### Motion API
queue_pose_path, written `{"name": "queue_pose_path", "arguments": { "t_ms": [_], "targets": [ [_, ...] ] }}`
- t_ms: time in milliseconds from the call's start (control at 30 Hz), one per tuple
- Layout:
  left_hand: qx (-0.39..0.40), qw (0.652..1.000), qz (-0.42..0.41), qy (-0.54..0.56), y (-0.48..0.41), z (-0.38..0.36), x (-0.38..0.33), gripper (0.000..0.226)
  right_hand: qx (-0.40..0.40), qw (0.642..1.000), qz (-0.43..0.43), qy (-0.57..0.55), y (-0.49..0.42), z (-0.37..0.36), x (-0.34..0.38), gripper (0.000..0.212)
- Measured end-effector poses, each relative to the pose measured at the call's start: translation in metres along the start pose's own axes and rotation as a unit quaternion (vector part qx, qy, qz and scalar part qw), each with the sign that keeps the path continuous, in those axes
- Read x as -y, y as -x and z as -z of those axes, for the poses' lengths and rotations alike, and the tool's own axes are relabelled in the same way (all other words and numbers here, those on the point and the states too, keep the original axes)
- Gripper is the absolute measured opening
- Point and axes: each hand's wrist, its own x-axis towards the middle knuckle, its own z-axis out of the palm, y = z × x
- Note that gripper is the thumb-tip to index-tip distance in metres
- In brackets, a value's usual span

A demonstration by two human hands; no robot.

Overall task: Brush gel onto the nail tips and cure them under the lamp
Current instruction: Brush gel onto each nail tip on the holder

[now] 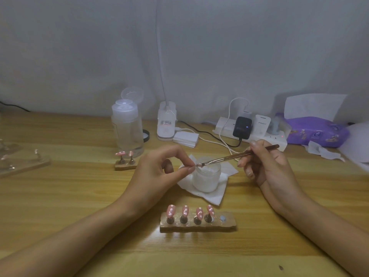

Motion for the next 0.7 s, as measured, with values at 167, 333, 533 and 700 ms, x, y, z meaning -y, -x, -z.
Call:
{"name": "queue_pose_path", "arguments": {
  "t_ms": [167,333,533,700],
  "targets": [
    [-0.006,1.0,-0.019,-0.017,0.0011,-0.0013,0.0006,0.006,0.008,1.0,0.005,-0.012,-0.0005,0.0008,0.0004,0.025],
    [-0.011,0.999,-0.031,-0.042,0.0012,-0.0019,0.0007,0.009,-0.007,1.0,0.002,-0.019,-0.0007,0.0005,-0.0002,0.025],
    [-0.016,0.995,-0.053,-0.082,0.0022,-0.0025,-0.0005,0.01,0.008,1.0,0.006,0.006,-0.0006,-0.001,-0.0003,0.028],
    [-0.013,0.995,-0.055,-0.084,0.0014,-0.0022,-0.0016,0.007,0.01,1.0,0.015,-0.008,-0.0007,0.0007,0.0002,0.027]
  ]
}}
